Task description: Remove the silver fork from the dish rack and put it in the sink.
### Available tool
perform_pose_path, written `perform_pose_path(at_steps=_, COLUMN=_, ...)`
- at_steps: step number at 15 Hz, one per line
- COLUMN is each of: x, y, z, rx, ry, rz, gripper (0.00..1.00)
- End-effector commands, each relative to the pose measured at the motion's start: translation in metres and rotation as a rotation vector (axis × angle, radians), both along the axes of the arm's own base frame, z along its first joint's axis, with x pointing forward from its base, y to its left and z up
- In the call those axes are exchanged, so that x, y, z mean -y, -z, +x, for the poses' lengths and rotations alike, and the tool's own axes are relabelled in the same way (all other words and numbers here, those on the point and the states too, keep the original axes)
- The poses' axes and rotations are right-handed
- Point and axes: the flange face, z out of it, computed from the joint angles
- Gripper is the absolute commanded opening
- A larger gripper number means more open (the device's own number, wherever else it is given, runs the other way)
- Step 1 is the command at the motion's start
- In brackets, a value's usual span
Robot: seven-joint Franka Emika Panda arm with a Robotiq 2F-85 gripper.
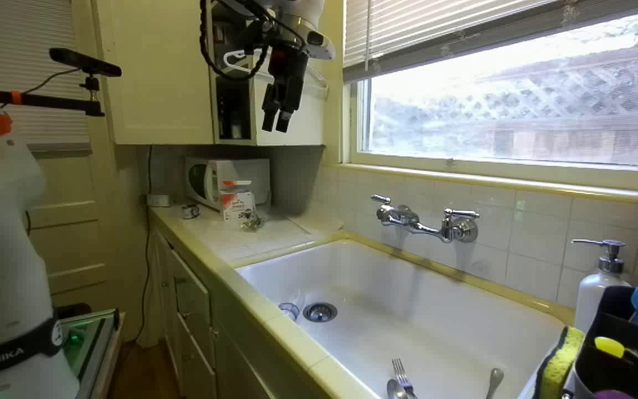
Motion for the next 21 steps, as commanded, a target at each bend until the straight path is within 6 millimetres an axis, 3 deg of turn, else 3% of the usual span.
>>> perform_pose_path(at_steps=1, x=0.000, y=-0.001, z=0.000, rx=-0.001, ry=0.000, rz=0.000, gripper=1.00)
perform_pose_path(at_steps=5, x=0.009, y=0.002, z=0.013, rx=0.047, ry=0.024, rz=-0.017, gripper=1.00)
perform_pose_path(at_steps=9, x=0.052, y=0.008, z=0.054, rx=0.195, ry=0.049, rz=-0.164, gripper=1.00)
perform_pose_path(at_steps=16, x=0.204, y=0.024, z=0.125, rx=0.207, ry=0.413, rz=-0.187, gripper=1.00)
perform_pose_path(at_steps=20, x=0.268, y=0.033, z=0.151, rx=0.232, ry=0.627, rz=-0.233, gripper=1.00)
perform_pose_path(at_steps=21, x=0.269, y=0.035, z=0.155, rx=0.219, ry=0.679, rz=-0.243, gripper=1.00)
